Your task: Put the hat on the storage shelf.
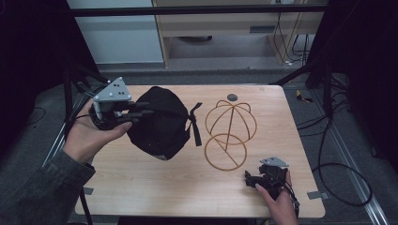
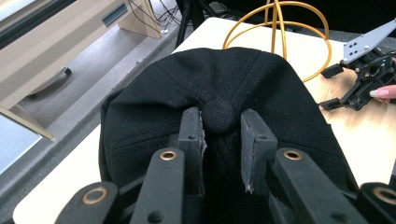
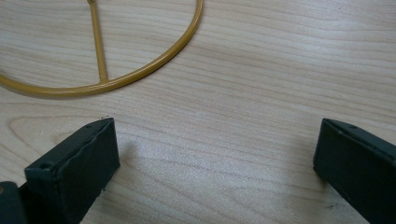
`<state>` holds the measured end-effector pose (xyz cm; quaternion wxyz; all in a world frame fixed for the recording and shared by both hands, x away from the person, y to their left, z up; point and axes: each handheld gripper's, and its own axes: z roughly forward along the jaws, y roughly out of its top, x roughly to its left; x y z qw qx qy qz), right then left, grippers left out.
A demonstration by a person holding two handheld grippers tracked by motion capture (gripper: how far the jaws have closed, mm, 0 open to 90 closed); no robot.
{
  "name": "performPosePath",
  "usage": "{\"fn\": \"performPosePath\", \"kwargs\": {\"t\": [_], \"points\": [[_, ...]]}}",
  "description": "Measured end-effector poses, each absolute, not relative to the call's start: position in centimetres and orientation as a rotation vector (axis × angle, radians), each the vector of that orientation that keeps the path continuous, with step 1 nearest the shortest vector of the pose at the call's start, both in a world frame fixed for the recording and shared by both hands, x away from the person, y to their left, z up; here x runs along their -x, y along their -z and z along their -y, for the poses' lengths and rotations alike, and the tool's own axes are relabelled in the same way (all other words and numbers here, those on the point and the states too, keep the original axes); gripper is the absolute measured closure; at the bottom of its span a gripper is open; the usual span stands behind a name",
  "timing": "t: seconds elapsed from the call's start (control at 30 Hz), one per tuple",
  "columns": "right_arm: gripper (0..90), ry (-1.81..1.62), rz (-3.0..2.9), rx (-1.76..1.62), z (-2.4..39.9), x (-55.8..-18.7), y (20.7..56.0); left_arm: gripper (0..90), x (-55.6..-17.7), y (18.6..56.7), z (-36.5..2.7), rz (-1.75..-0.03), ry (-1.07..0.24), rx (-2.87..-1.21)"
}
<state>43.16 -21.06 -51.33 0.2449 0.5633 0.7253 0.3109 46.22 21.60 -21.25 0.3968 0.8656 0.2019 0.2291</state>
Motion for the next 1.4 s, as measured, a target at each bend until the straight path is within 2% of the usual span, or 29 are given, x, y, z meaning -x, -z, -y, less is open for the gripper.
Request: {"fn": "performPosePath", "kwargs": {"t": [1.0,1.4], "points": [[0.4,-0.845,-1.978,-1.544,21.0,-43.1,51.3,72.4,-45.1,18.7,-18.9,-0.433,-0.598,-2.221],[0.3,-0.848,-1.977,-1.540,21.0,-43.2,51.4,72.3,-44.6,17.0,-15.3,-0.341,-0.587,-2.231]]}}
